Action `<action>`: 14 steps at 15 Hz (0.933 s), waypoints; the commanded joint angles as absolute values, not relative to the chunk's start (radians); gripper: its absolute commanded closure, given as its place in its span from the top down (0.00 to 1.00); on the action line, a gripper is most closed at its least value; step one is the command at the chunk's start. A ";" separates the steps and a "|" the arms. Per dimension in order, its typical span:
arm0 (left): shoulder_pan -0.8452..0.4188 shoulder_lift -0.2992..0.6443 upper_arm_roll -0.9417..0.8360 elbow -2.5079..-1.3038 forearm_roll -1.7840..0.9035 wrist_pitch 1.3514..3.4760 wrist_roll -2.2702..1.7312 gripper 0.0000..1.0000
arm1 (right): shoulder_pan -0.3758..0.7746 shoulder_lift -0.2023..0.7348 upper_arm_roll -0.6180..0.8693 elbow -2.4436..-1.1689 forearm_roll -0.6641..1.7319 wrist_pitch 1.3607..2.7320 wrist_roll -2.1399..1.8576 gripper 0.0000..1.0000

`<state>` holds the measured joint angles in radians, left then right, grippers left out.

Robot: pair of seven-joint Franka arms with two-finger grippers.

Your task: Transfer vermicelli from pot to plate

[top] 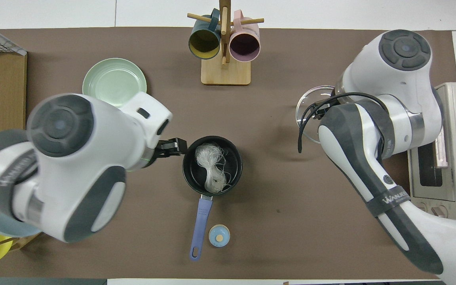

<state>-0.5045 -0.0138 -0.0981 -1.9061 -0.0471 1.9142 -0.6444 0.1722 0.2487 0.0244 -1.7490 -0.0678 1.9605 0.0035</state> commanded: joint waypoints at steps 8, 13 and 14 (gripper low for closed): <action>-0.683 0.169 -0.077 -2.054 -0.054 2.249 -0.865 1.00 | 0.067 0.140 0.038 -2.078 -0.072 2.267 -0.101 0.52; -0.692 0.232 -0.077 -2.051 -0.046 2.284 -0.821 1.00 | 0.020 0.176 0.038 -2.080 -0.072 2.309 -0.161 0.52; -0.696 0.235 -0.077 -2.049 -0.043 2.283 -0.819 1.00 | 0.006 0.179 0.038 -2.080 -0.072 2.310 -0.169 0.52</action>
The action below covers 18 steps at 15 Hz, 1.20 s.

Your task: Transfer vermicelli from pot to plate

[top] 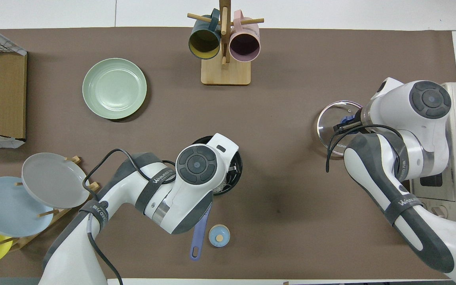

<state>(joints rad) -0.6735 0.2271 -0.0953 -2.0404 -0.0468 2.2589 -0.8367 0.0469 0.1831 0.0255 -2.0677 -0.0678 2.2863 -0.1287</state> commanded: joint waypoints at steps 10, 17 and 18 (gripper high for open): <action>-0.689 0.219 -0.071 -2.014 -0.043 2.240 -0.742 0.00 | 0.008 0.199 0.038 -2.111 -0.064 2.344 -0.161 0.78; -0.609 0.147 -0.069 -1.821 -0.048 1.926 -0.697 0.00 | 0.009 0.160 0.040 -1.930 -0.043 2.068 -0.161 1.00; -0.583 0.146 -0.069 -1.769 -0.054 1.861 -0.672 0.00 | 0.009 0.143 0.040 -1.893 -0.043 1.996 -0.160 1.00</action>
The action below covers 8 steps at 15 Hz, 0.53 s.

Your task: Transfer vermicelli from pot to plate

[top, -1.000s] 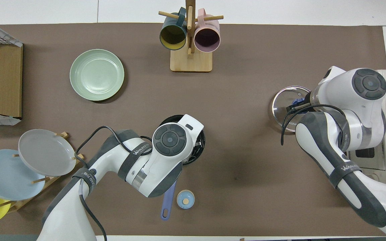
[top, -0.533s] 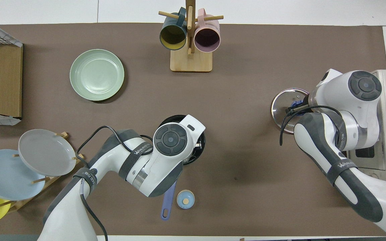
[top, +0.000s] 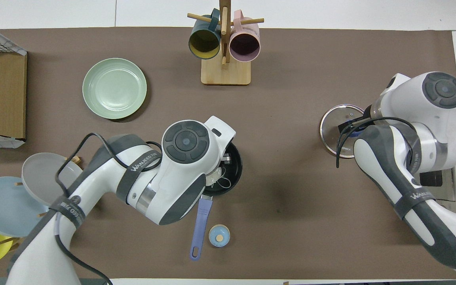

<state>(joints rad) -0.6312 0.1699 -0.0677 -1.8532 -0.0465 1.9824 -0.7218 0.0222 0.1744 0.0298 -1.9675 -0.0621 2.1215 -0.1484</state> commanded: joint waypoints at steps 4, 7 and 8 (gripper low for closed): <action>-0.433 0.156 -0.067 -1.574 -0.086 1.689 -0.537 0.00 | 0.009 0.071 0.040 -1.757 -0.043 1.736 -0.138 1.00; -0.277 0.176 -0.066 -1.523 -0.127 1.686 -0.413 0.00 | 0.008 -0.012 0.032 -1.649 -0.041 1.524 -0.120 1.00; -0.232 0.176 -0.066 -1.532 -0.127 1.707 -0.350 0.00 | 0.008 -0.023 0.028 -1.629 -0.037 1.478 -0.118 1.00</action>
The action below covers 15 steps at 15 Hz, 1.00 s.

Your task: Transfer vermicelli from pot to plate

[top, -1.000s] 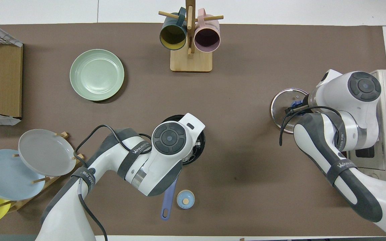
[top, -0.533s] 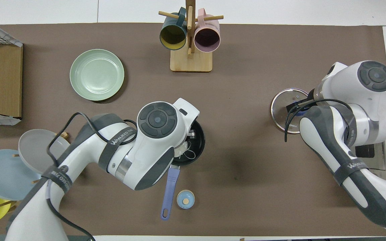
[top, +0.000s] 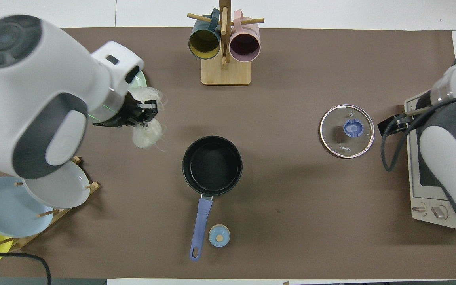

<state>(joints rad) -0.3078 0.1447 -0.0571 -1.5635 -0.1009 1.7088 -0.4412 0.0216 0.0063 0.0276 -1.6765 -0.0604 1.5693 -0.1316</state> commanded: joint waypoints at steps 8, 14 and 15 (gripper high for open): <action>-0.078 0.300 -0.066 -1.630 -0.126 2.027 -0.127 0.00 | 0.026 -0.018 0.000 -1.608 -0.009 1.465 0.012 1.00; -0.089 0.419 -0.063 -1.657 -0.118 2.177 -0.020 0.00 | 0.011 -0.008 0.002 -1.592 -0.006 1.450 0.011 1.00; -0.084 0.428 -0.063 -1.657 -0.118 2.189 -0.002 0.00 | 0.009 -0.009 0.003 -1.592 -0.008 1.453 0.012 1.00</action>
